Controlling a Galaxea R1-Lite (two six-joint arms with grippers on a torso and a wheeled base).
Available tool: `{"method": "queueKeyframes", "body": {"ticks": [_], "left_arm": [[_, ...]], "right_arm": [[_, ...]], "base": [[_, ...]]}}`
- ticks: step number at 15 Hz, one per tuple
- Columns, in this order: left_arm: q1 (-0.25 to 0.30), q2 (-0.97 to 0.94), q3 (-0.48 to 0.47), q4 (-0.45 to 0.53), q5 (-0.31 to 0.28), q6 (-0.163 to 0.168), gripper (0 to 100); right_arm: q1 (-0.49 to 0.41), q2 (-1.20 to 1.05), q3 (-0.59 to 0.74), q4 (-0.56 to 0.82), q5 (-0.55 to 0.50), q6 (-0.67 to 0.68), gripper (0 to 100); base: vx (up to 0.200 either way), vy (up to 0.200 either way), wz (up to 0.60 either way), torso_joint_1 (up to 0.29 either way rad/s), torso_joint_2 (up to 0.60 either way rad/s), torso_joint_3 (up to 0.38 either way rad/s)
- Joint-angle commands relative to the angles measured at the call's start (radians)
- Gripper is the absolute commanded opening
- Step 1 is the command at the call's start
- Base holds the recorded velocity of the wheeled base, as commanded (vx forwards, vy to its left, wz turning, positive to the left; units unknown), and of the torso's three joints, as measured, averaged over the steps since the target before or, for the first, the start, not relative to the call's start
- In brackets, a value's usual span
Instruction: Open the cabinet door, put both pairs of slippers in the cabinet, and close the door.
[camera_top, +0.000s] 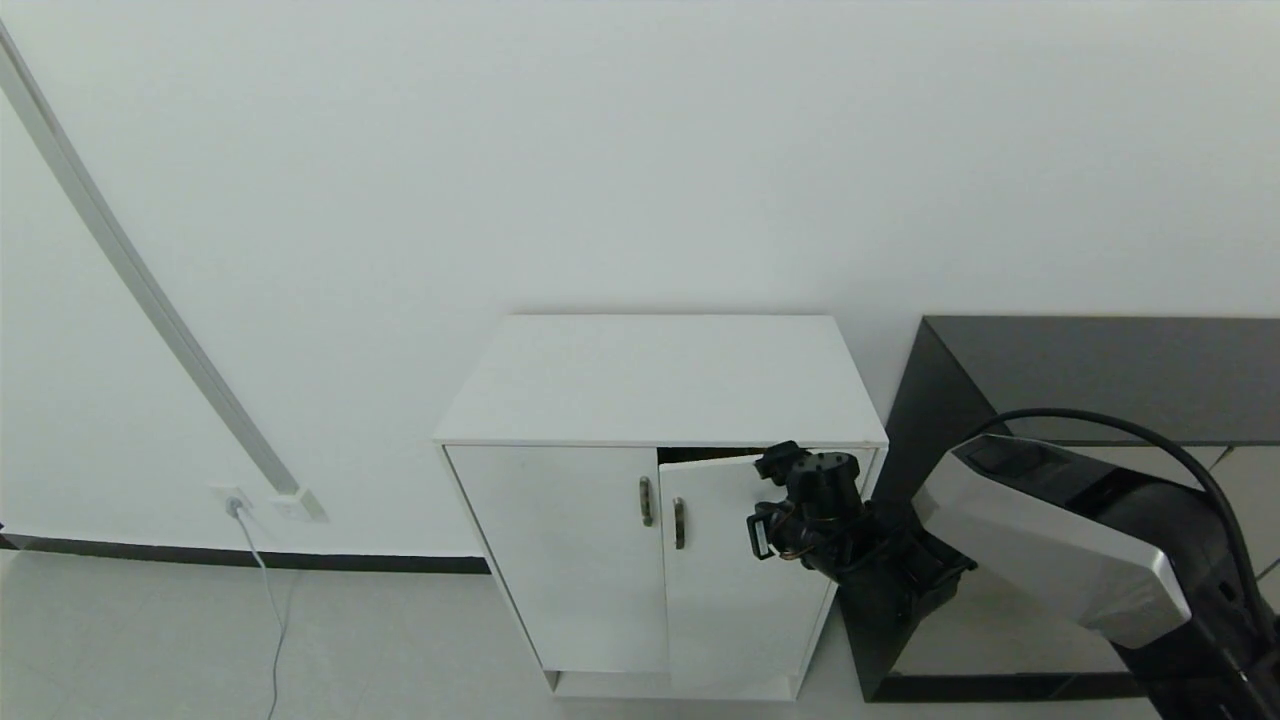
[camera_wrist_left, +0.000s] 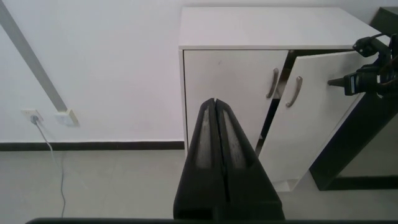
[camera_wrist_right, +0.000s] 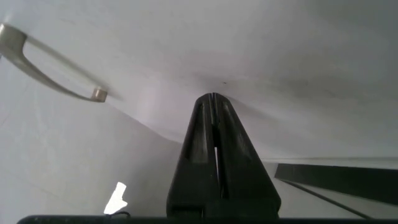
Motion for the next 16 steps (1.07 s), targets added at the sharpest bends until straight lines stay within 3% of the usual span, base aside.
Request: {"method": "queueKeyframes", "body": {"ticks": [1,16], "left_arm": [[0.0,0.001,0.0,0.0,0.001,0.0,0],[0.0,0.001,0.0,0.0,0.0,0.0,0]], "right_arm": [[-0.003,0.015,-0.025,0.003,0.0,0.0,0],[-0.016,0.026,-0.085,0.056,-0.002,0.0,0]], "base": [[0.0,0.0,0.0,0.0,0.0,0.0],[0.0,0.0,0.0,0.0,0.0,0.0]]}}
